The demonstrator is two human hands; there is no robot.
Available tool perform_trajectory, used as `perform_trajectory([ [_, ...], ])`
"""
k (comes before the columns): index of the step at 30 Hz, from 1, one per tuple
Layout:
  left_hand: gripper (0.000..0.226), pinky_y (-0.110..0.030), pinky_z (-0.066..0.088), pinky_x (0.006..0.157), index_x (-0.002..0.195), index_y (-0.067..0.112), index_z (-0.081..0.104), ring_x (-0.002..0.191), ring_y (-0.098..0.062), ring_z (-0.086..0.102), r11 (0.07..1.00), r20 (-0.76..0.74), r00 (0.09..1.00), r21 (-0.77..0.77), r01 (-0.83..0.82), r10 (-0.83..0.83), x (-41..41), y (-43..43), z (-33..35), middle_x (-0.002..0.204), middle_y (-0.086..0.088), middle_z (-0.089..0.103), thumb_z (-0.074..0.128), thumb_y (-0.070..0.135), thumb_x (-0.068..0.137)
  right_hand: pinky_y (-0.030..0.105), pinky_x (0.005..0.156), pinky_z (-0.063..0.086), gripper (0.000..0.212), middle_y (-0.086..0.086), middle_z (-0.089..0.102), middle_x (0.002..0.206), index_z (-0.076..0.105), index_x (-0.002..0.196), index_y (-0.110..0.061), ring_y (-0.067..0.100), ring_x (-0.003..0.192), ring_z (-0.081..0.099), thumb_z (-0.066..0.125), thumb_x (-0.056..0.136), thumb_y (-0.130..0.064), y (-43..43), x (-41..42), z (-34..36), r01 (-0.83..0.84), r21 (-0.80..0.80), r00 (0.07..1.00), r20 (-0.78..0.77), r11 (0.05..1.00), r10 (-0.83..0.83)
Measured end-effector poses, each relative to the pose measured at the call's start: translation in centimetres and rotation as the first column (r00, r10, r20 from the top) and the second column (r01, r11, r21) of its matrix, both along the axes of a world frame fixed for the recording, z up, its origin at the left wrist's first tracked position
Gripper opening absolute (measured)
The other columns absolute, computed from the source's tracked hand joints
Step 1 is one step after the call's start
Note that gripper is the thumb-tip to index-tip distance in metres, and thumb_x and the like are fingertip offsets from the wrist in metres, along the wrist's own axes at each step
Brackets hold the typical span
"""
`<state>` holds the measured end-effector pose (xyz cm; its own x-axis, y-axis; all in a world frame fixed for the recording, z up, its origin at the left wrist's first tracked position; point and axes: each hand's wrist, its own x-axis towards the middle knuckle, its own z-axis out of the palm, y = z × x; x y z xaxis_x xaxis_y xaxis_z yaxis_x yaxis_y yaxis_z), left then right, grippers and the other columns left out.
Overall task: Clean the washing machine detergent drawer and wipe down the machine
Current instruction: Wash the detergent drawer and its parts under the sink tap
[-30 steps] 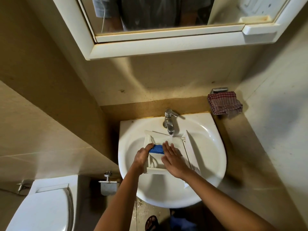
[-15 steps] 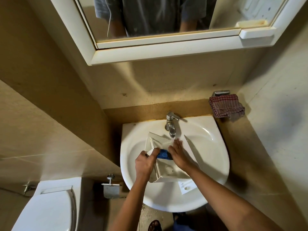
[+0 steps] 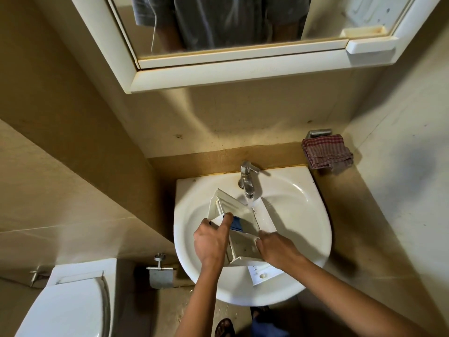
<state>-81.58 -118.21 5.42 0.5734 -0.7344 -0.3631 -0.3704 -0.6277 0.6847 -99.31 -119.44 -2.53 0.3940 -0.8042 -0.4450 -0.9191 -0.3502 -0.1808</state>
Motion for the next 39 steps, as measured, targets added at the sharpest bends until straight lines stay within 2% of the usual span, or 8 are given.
perform_trajectory([
  [2,0.048,-0.029,0.033,0.059,0.085,0.005,0.059,0.065,-0.021,0.049,1.0,0.025,1.0,0.009,0.019,-0.019,0.2,0.1,0.5,0.069,0.0,0.055,0.065,0.052,0.082,0.035,0.09,0.046,0.06,0.011,0.066,0.117,0.066,0.116,-0.004,0.028,0.102,0.066,0.024,0.08,-0.027,-0.1,-0.8,-0.7,-0.075,-0.101,0.997,-0.016,0.992,0.074],
  [7,0.055,-0.031,0.044,0.068,0.101,0.004,0.058,0.081,-0.029,0.057,0.997,0.109,0.991,0.019,0.081,-0.082,0.4,0.7,1.3,0.087,-0.006,0.06,0.062,0.055,0.082,0.043,0.116,0.008,0.06,0.014,0.057,0.134,0.057,0.128,-0.001,0.031,0.127,0.051,0.032,0.081,-0.027,-2.1,0.0,-2.1,-0.182,-0.169,0.979,-0.122,0.969,0.163],
  [14,0.049,-0.03,0.036,0.066,0.095,0.005,0.049,0.079,-0.029,0.054,0.99,0.065,0.993,-0.107,-0.095,0.103,0.4,2.0,2.3,0.085,-0.006,0.058,0.063,0.05,0.084,0.041,0.108,0.038,0.058,0.011,0.035,0.152,0.04,0.144,-0.005,0.033,0.141,0.03,0.029,0.086,-0.01,-4.5,2.6,-3.8,-0.127,-0.282,0.992,-0.01,0.951,0.13],
  [17,0.047,-0.029,0.036,0.066,0.093,0.004,0.05,0.075,-0.027,0.051,0.973,0.043,0.985,-0.17,-0.159,0.168,1.1,2.2,2.2,0.081,-0.006,0.056,0.065,0.048,0.084,0.044,0.114,0.029,0.063,0.017,0.019,0.157,0.019,0.149,0.001,0.034,0.147,0.01,0.038,0.09,-0.007,-3.6,2.0,-4.6,-0.296,-0.328,0.952,-0.022,0.897,0.306],
  [22,0.044,-0.027,0.034,0.051,0.086,0.006,0.049,0.063,-0.016,0.051,0.959,-0.014,0.986,-0.229,-0.165,0.166,1.0,2.7,1.8,0.069,-0.001,0.053,0.068,0.045,0.082,0.029,0.095,0.048,0.056,-0.008,0.022,0.158,0.03,0.149,-0.022,0.022,0.136,0.041,0.039,0.095,-0.034,-1.9,-1.5,-3.6,-0.173,-0.289,0.962,0.157,0.942,0.225],
  [26,0.045,-0.024,0.032,0.049,0.087,0.009,0.048,0.062,-0.016,0.051,0.968,-0.042,0.995,-0.233,-0.095,0.088,-0.1,3.6,0.5,0.072,-0.003,0.055,0.073,0.045,0.078,0.03,0.106,0.039,0.063,0.009,0.023,0.156,0.034,0.147,-0.007,0.024,0.135,0.043,0.051,0.087,-0.018,-4.6,0.9,-2.1,-0.141,-0.344,0.964,0.167,0.928,0.208],
  [31,0.044,-0.032,0.037,0.059,0.088,0.01,0.048,0.068,-0.02,0.051,0.958,-0.086,0.987,-0.244,-0.15,0.133,-2.1,4.1,-0.5,0.077,-0.003,0.054,0.075,0.043,0.076,0.037,0.104,0.043,0.081,0.009,-0.015,0.159,-0.017,0.149,-0.008,0.031,0.138,0.034,0.035,0.087,0.0,-8.3,3.1,-2.7,-0.157,-0.255,0.968,0.152,0.954,0.2],
  [39,0.039,-0.028,0.04,0.058,0.088,0.011,0.048,0.069,-0.017,0.051,0.911,-0.187,0.946,-0.273,-0.308,0.264,-2.6,4.9,-1.5,0.077,-0.003,0.053,0.074,0.039,0.08,0.04,0.115,0.022,0.065,0.007,0.014,0.16,0.017,0.152,-0.01,0.03,0.146,0.017,0.039,0.092,-0.017,-4.3,-5.2,-6.1,-0.509,-0.398,0.859,-0.17,0.763,0.484],
])
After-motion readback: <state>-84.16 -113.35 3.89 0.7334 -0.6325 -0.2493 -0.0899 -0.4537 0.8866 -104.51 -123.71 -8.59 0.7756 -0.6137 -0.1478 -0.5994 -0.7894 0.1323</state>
